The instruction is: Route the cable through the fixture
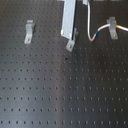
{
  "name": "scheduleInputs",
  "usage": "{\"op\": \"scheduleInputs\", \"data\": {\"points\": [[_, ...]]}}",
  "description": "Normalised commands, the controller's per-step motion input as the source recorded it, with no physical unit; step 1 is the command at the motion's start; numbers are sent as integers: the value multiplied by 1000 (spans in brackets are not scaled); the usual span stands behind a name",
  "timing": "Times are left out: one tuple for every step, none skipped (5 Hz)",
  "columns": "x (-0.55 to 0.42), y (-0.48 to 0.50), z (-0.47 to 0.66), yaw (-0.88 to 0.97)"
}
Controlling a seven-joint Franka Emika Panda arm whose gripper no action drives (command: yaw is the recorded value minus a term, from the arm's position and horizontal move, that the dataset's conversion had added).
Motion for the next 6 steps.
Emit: {"op": "scheduleInputs", "data": {"points": [[-36,112,5,0],[-208,-134,450,117],[-235,-284,267,0],[-223,-134,327,0],[-511,50,209,220],[-407,201,46,306]]}}
